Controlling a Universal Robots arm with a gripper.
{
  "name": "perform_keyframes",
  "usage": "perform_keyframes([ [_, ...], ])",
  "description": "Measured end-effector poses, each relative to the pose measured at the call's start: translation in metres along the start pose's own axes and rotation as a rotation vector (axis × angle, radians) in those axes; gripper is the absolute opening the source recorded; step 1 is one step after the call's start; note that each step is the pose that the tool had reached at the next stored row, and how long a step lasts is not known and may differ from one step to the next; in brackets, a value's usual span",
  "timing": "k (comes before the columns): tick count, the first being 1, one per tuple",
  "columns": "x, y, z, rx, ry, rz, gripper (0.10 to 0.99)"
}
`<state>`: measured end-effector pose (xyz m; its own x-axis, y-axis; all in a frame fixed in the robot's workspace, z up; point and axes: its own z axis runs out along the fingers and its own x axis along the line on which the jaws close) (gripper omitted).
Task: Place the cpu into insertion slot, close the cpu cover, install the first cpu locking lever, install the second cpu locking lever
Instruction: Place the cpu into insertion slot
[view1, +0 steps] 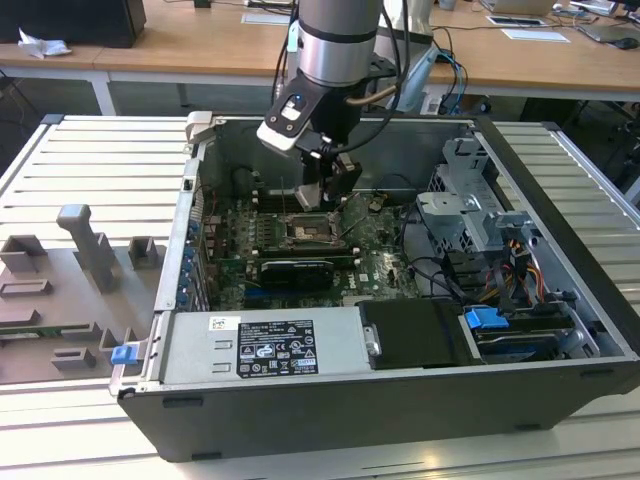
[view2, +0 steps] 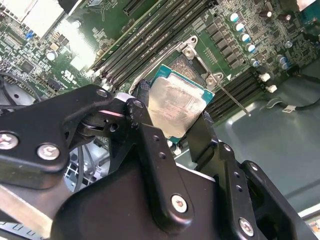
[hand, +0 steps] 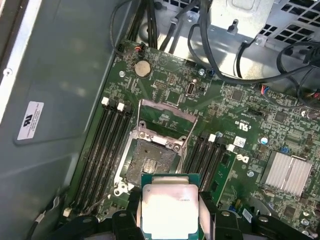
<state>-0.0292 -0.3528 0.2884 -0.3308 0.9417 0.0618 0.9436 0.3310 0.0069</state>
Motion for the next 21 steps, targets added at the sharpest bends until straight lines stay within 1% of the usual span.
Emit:
perform_keyframes([
  [1, -0.0002, 0.0000, 0.0027, 0.000, 0.0000, 0.000, 0.541],
  [4, -0.0004, -0.0001, 0.0064, 0.000, -0.0001, 0.003, 0.541],
  [7, -0.0005, 0.0000, 0.0084, -0.002, -0.0003, 0.035, 0.541],
  [9, -0.0006, -0.0001, 0.0102, -0.005, -0.0007, 0.087, 0.541],
  [12, -0.0008, -0.0001, 0.0128, -0.009, -0.0017, 0.145, 0.541],
  [14, -0.0005, -0.0012, 0.0146, -0.009, -0.0019, 0.154, 0.541],
  [18, -0.0011, -0.0014, 0.0245, -0.010, -0.0021, 0.180, 0.541],
  [19, -0.0013, -0.0015, 0.0289, -0.012, -0.0022, 0.212, 0.541],
  [20, -0.0014, -0.0017, 0.0321, -0.013, -0.0022, 0.229, 0.541],
  [21, -0.0016, -0.0017, 0.0341, -0.013, -0.0023, 0.231, 0.541],
])
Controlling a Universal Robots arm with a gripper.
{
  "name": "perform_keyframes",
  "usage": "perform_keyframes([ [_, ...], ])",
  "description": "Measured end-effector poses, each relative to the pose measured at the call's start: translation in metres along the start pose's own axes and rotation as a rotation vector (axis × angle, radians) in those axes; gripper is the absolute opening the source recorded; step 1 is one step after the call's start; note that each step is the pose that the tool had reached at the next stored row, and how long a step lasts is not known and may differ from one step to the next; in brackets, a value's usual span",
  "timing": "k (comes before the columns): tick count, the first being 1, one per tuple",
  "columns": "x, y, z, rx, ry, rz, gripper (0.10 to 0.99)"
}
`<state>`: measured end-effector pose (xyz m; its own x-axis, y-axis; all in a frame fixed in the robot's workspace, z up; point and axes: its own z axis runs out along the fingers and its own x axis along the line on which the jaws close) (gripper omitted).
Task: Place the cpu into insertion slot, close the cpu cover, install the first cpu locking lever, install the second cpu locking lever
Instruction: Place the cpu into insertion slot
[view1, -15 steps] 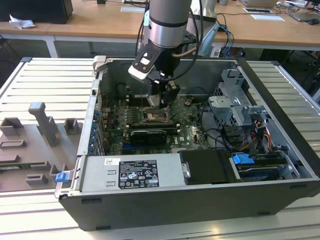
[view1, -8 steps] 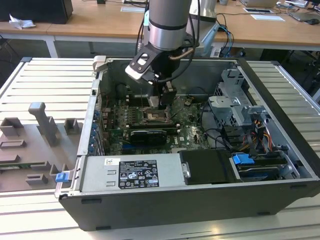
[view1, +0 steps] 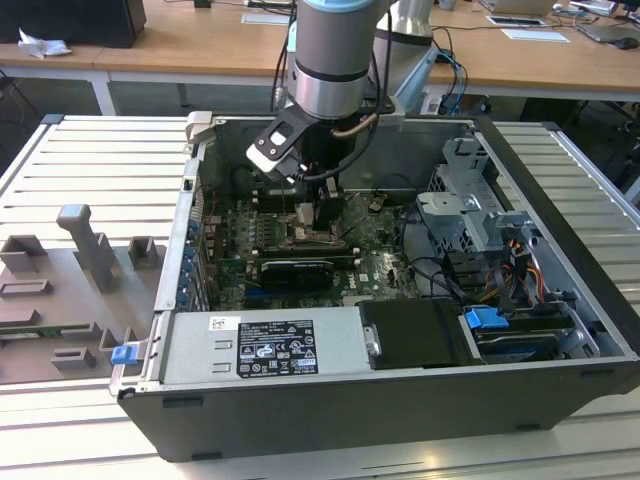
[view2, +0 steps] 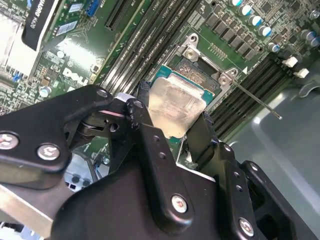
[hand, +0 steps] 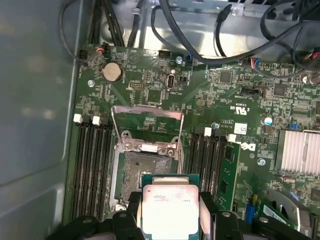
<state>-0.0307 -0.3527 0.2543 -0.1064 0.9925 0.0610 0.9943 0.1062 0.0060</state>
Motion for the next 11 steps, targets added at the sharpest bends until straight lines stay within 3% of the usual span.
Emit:
perform_keyframes([
  [11, -0.0003, 0.0000, 0.0069, 0.000, -0.0001, 0.005, 0.541],
])
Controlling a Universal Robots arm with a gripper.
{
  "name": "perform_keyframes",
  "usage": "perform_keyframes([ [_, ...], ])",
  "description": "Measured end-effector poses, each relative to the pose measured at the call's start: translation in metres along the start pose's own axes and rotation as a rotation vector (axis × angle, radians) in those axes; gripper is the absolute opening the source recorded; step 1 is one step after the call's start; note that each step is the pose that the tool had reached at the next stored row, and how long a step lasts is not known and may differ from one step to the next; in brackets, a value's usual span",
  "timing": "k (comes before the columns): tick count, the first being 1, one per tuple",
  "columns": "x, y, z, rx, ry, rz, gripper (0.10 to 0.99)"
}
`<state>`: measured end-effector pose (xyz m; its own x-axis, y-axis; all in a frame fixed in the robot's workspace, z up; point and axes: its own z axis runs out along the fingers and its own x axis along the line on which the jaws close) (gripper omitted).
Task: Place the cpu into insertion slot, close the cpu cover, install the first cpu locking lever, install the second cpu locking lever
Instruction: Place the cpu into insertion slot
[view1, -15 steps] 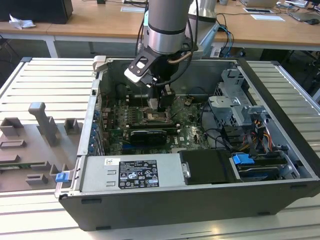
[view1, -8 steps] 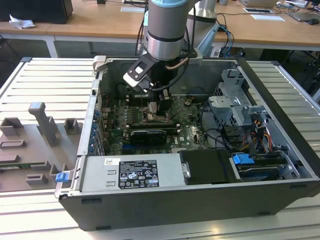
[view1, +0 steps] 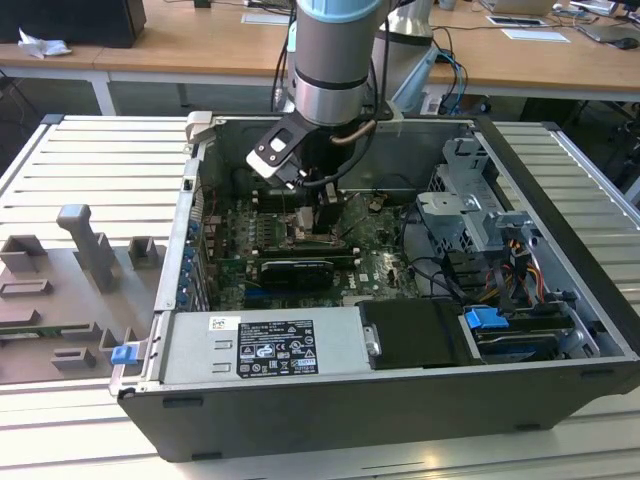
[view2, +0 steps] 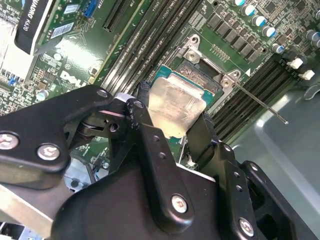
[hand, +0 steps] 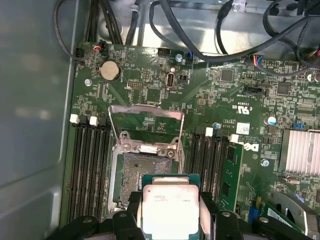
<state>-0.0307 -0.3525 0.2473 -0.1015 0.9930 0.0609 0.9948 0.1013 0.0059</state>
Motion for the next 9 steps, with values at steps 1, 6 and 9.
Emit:
perform_keyframes([
  [1, 0.0000, 0.0000, 0.0026, 0.000, 0.0001, 0.000, 0.541],
  [6, 0.0017, 0.0001, 0.0133, -0.001, 0.0001, 0.020, 0.541],
  [9, 0.0045, 0.0003, 0.0184, -0.002, -0.0004, 0.040, 0.541],
])
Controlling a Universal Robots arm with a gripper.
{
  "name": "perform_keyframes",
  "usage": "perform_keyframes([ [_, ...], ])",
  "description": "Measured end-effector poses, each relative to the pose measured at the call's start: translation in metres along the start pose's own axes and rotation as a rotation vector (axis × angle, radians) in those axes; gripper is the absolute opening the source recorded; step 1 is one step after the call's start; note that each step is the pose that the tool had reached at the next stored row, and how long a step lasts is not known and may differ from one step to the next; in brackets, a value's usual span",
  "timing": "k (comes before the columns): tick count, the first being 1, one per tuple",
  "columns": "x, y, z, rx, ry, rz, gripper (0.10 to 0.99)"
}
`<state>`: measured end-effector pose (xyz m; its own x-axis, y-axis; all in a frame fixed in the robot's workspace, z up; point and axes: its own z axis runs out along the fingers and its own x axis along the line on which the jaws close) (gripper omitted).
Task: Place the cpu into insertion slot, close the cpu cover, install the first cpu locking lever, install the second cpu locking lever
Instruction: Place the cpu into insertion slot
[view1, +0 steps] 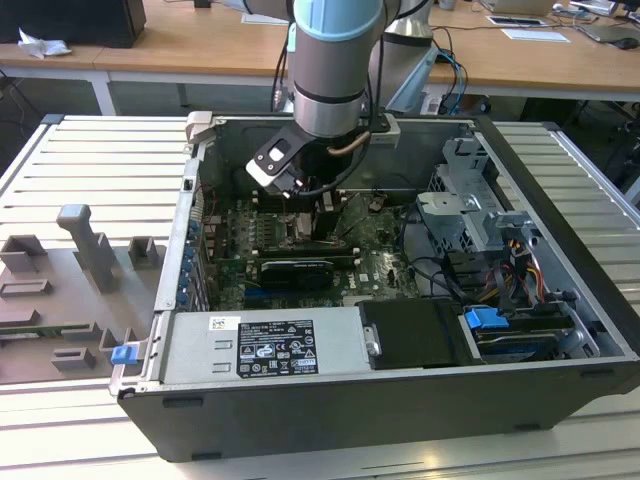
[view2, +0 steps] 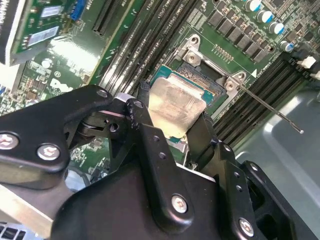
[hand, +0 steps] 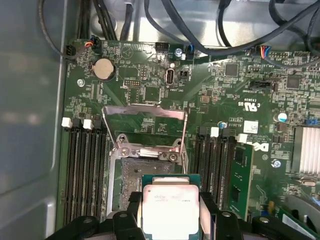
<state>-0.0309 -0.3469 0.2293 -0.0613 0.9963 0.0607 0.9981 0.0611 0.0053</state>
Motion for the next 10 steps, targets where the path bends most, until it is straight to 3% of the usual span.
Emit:
perform_keyframes([
  [5, 0.0080, 0.0004, 0.0048, 0.000, -0.0003, 0.004, 0.541],
  [7, 0.0081, 0.0004, 0.0075, -0.002, -0.0006, 0.043, 0.541],
  [10, 0.0112, 0.0003, 0.0117, -0.002, -0.0007, 0.048, 0.541],
])
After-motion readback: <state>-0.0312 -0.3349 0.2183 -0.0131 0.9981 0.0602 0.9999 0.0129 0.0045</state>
